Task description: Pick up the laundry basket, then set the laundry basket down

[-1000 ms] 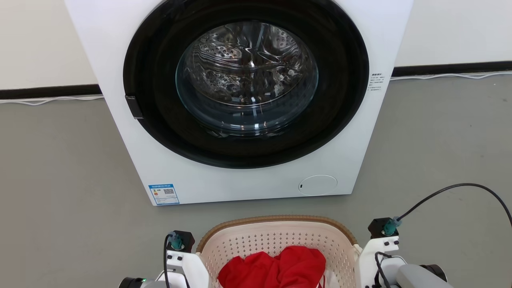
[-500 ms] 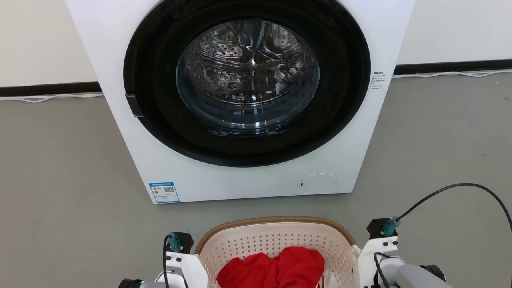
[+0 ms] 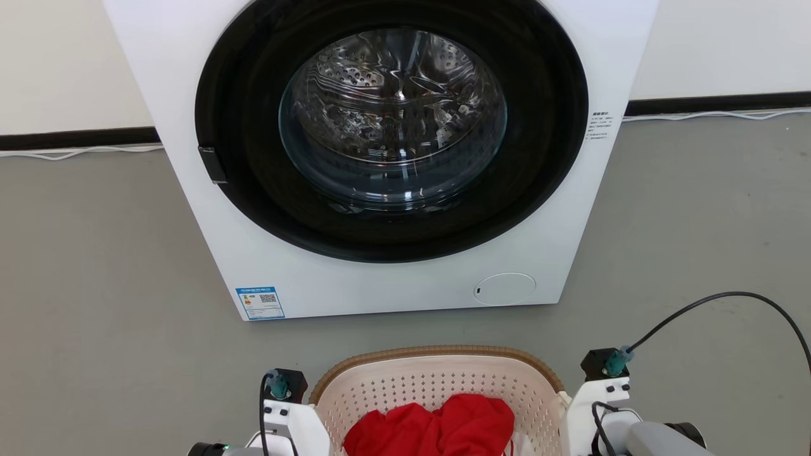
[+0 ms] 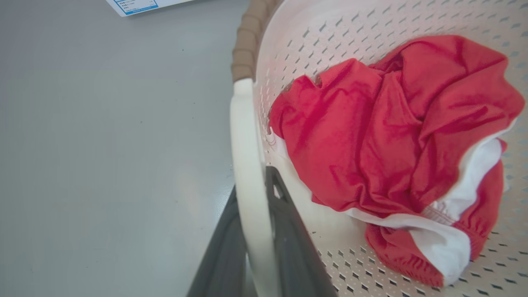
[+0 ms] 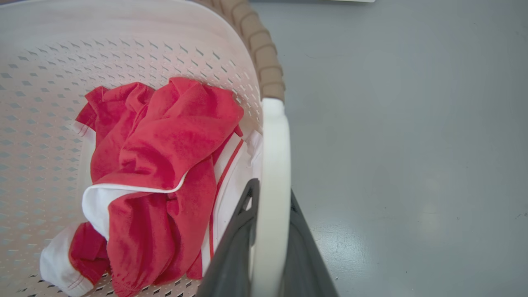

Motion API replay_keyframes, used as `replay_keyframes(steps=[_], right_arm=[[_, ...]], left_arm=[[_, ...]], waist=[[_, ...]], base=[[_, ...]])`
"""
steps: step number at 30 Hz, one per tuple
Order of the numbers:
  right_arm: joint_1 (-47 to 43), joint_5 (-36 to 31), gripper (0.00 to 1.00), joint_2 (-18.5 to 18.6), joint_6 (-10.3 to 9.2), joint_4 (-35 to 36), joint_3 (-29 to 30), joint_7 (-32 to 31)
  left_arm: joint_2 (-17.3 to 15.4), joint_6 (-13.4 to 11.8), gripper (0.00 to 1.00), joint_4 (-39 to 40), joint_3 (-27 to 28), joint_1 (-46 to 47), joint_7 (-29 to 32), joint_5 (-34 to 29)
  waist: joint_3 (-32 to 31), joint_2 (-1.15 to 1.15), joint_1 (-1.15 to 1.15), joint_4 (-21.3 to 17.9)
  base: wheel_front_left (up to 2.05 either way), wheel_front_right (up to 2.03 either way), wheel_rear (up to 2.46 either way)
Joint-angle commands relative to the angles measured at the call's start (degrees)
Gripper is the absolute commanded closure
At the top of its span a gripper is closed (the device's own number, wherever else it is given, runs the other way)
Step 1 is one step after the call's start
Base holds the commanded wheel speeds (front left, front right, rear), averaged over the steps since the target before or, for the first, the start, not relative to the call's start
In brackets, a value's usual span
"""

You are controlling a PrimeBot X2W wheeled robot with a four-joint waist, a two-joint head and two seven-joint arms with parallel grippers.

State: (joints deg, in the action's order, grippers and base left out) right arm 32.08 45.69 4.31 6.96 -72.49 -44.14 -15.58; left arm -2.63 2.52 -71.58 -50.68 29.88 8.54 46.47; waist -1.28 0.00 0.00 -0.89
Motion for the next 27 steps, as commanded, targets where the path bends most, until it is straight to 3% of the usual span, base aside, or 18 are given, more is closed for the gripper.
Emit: replay_keyframes(steps=[1, 27], right_arm=[[2.3, 0.5, 1.0, -1.4, 0.53, 1.3, -1.0, 1.0], [3.8, 3.3, 1.0, -1.4, 0.53, 1.4, -4.0, 2.3]], left_arm=[[-0.2, 0.4, 1.0, 1.1, 0.6, 3.2, -1.0, 0.4], [-0.2, 0.1, 1.0, 0.3, -1.6, 4.6, -2.0, 2.8]], waist=[[0.0, 0.0, 0.0, 0.0], [1.4, 0.0, 0.0, 0.6]], base=[[0.0, 0.0, 0.0], [0.0, 0.0, 0.0]])
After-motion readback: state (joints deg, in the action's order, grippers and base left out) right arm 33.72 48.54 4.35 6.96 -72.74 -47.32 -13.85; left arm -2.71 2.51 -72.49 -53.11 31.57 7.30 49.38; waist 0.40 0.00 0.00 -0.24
